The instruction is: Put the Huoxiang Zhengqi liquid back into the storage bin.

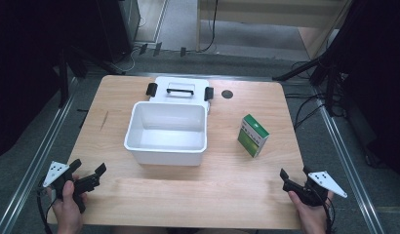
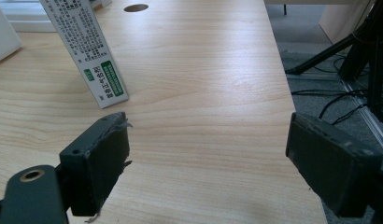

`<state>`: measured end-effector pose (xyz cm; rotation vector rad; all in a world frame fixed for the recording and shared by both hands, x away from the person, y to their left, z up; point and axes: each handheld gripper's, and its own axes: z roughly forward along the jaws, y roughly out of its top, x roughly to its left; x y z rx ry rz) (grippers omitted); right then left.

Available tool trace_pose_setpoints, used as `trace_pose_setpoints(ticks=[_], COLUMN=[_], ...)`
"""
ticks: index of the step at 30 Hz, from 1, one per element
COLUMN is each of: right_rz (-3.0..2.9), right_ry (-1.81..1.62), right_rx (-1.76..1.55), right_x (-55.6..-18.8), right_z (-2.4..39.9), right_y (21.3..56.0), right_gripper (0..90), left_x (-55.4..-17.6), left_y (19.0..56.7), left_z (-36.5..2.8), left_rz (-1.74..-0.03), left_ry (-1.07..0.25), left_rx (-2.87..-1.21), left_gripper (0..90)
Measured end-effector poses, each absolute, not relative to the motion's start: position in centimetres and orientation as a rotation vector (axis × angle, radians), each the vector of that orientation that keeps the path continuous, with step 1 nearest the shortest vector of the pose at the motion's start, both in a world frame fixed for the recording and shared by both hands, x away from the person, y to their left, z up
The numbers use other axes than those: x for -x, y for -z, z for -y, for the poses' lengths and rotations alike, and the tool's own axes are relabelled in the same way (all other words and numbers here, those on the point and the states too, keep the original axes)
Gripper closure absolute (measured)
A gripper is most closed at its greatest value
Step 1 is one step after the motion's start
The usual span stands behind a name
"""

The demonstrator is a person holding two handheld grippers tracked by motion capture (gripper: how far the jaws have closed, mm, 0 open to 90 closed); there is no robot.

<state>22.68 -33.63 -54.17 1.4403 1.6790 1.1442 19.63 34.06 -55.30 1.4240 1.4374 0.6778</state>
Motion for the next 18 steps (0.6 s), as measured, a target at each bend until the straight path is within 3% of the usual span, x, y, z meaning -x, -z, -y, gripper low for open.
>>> trace_pose_setpoints(ticks=[7,18], right_rz=[-1.691,-1.685], right_ry=[-1.136,-1.130], right_rx=[-1.448,-1.495], right_x=[-22.79,-23.13], right_z=[33.59,33.87], right_y=[54.23,54.11], right_gripper=[13.6,13.8], left_x=[-19.52,-19.12], left_y=[55.31,55.27], left_z=[-34.10,-33.55], left_rz=[-1.431,-1.408], left_ry=[-0.681,-0.807], left_rx=[-1.419,-1.381], left_gripper=[0.0,0.0])
